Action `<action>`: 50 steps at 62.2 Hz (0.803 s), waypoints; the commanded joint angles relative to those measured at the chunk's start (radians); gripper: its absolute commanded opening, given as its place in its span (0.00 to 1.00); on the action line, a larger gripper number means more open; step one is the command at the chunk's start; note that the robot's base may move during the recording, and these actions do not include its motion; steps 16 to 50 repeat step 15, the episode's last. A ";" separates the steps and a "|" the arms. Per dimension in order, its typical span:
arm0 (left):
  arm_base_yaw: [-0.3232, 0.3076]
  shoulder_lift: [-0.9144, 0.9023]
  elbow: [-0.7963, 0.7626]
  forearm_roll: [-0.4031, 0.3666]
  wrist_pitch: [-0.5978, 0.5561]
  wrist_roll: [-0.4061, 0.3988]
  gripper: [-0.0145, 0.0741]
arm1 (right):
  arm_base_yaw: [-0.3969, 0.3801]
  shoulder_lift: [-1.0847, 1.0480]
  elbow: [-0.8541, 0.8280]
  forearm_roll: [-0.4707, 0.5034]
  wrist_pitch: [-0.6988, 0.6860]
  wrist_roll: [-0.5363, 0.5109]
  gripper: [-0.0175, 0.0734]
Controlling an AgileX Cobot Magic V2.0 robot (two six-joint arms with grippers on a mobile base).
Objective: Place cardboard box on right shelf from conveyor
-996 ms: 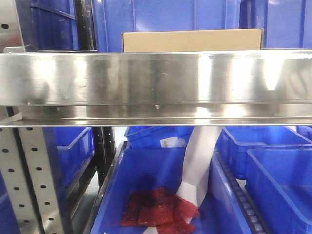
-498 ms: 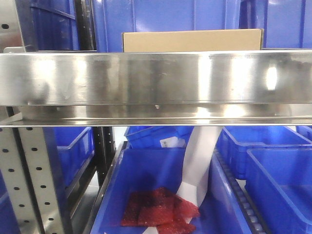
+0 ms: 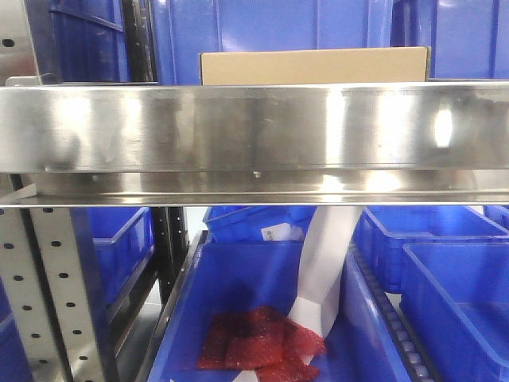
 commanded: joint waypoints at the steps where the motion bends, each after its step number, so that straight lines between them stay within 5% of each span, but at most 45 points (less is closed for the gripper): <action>1: -0.001 -0.006 0.006 -0.008 -0.087 0.001 0.03 | -0.008 -0.019 -0.017 0.004 -0.097 -0.009 0.25; 50: -0.001 -0.006 0.006 -0.008 -0.087 0.001 0.03 | -0.008 -0.019 -0.017 0.004 -0.097 -0.009 0.25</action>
